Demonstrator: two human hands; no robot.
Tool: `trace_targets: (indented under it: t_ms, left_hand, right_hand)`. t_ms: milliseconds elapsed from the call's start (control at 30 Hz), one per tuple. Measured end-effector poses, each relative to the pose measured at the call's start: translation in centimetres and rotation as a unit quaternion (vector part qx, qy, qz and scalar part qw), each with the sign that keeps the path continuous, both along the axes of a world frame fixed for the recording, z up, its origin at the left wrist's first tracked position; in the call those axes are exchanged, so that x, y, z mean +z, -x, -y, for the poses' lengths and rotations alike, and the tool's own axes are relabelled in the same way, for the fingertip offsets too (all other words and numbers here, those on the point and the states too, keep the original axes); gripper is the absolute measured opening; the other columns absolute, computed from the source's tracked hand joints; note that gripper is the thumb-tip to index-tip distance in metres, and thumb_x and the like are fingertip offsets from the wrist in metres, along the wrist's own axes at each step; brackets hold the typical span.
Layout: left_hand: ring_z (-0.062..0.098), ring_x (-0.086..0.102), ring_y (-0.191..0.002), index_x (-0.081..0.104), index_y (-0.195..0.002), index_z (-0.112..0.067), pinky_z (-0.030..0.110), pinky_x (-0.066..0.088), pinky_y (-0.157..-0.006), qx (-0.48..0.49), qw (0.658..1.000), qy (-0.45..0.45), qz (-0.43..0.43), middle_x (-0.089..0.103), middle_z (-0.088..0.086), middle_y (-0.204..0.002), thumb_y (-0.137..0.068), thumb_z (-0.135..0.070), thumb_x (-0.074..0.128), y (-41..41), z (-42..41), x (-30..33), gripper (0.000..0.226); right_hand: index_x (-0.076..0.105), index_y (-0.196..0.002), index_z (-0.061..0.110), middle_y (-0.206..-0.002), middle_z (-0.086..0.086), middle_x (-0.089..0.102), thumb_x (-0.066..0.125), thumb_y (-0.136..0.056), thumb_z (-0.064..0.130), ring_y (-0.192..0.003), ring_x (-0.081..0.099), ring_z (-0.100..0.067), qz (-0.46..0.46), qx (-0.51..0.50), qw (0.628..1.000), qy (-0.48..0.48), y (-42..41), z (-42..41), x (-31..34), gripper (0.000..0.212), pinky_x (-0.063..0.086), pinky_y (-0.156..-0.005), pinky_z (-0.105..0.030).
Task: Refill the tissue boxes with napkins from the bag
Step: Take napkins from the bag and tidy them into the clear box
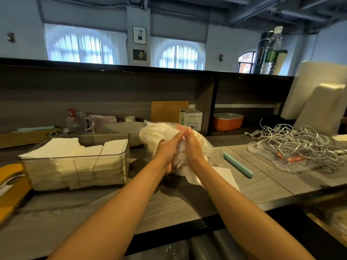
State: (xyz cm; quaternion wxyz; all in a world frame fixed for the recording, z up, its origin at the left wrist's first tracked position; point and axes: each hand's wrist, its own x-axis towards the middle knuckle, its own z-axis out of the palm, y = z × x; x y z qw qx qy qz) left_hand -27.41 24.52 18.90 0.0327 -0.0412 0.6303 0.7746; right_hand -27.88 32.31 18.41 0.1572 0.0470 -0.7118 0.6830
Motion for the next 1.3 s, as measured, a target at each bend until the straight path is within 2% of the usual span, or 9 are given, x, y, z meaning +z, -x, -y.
trace_targets:
  t_ms: [100,300,467,600,733,833,1000,1167,1300]
  left_hand:
    - [0.021,0.066,-0.089,0.054,-0.129,-0.014,0.043,0.058,-0.088,0.013,1.000,0.008,-0.005,0.066,0.000,-0.098,-0.092,-0.042,0.066,0.5,0.1,-0.4,0.048]
    - [0.031,0.070,-0.101,0.065,-0.115,-0.016,0.049,0.057,-0.091,-0.046,0.990,-0.111,-0.069,0.072,0.010,-0.110,-0.095,-0.029,0.065,-0.3,-0.9,0.1,0.024]
    - [0.031,0.070,-0.100,0.059,-0.121,-0.022,0.047,0.060,-0.080,-0.119,0.980,-0.155,-0.049,0.071,0.011,-0.114,-0.096,-0.028,0.062,-1.7,-3.3,-1.0,0.026]
    - [0.029,0.072,-0.101,0.057,-0.128,-0.013,0.044,0.060,-0.080,-0.116,0.984,-0.133,-0.029,0.072,0.012,-0.115,-0.094,-0.022,0.066,-1.6,-3.9,-2.2,0.037]
    - [0.026,0.072,-0.097,0.062,-0.122,-0.007,0.038,0.060,-0.074,-0.070,0.992,-0.096,-0.034,0.073,0.012,-0.111,-0.094,-0.021,0.067,-0.7,-3.3,-2.7,0.032]
    - [0.027,0.072,-0.096,0.061,-0.123,-0.004,0.037,0.060,-0.071,-0.043,0.995,-0.087,-0.038,0.071,0.013,-0.112,-0.093,-0.021,0.068,0.2,-2.7,-2.9,0.035]
    - [0.030,0.071,-0.101,0.061,-0.125,-0.013,0.043,0.060,-0.079,-0.048,0.989,-0.138,-0.012,0.072,0.010,-0.114,-0.095,-0.025,0.065,1.3,-1.3,-2.6,0.033]
    - [0.032,0.068,-0.109,0.062,-0.130,-0.016,0.052,0.053,-0.096,-0.054,0.986,-0.159,0.002,0.071,0.010,-0.118,-0.094,-0.036,0.064,1.7,-0.7,-2.4,0.042]
    - [0.032,0.068,-0.109,0.057,-0.134,-0.026,0.054,0.052,-0.097,-0.043,0.987,-0.154,0.019,0.070,0.007,-0.121,-0.080,-0.056,0.073,2.1,-0.5,-2.6,0.063]
  right_hand:
    - [0.036,-0.149,0.028,-0.157,-0.001,0.032,0.018,-0.104,0.050,-0.142,0.033,-0.023,0.018,0.037,0.999,-0.012,-0.6,-0.9,0.8,0.053,0.029,-0.116,-0.045]
    - [0.058,-0.128,0.015,-0.132,-0.004,0.060,0.030,-0.106,0.038,-0.120,0.055,-0.017,-0.050,-0.053,0.997,0.001,-3.2,-7.7,2.2,0.042,0.042,-0.101,-0.033]
    - [0.073,-0.100,0.009,-0.100,-0.009,0.071,0.051,-0.098,0.019,-0.093,0.064,-0.018,0.048,-0.116,0.964,-0.233,-5.1,-13.3,-0.4,0.024,0.050,-0.081,-0.033]
    - [0.065,-0.126,0.019,-0.123,0.001,0.062,0.063,-0.092,0.041,-0.111,0.055,-0.017,0.093,-0.062,0.841,-0.529,-6.0,-14.6,-2.5,0.041,0.044,-0.091,-0.031]
    - [0.068,-0.104,0.017,-0.100,-0.002,0.066,0.063,-0.090,0.047,-0.097,0.057,-0.021,0.069,-0.069,0.824,-0.559,-5.6,-14.3,-2.4,0.033,0.042,-0.076,-0.032]
    - [0.066,-0.091,0.014,-0.084,0.001,0.063,0.066,-0.091,0.037,-0.081,0.058,-0.018,0.067,-0.063,0.860,-0.502,-5.3,-14.0,-2.2,0.023,0.039,-0.061,-0.028]
    - [0.061,-0.102,0.021,-0.101,0.002,0.067,0.070,-0.089,0.018,-0.096,0.065,-0.015,0.038,-0.049,0.987,-0.151,-5.4,-13.0,-0.3,0.017,0.057,-0.077,-0.032]
    - [0.058,-0.118,0.028,-0.115,0.000,0.061,0.068,-0.089,0.009,-0.105,0.062,-0.023,0.008,0.029,0.994,0.101,-4.0,-10.5,3.2,0.036,0.059,-0.081,-0.038]
    - [0.063,-0.107,0.025,-0.112,-0.004,0.064,0.065,-0.092,0.014,-0.101,0.064,-0.024,0.024,0.088,0.978,0.189,-2.1,-8.0,5.0,0.019,0.060,-0.077,-0.035]
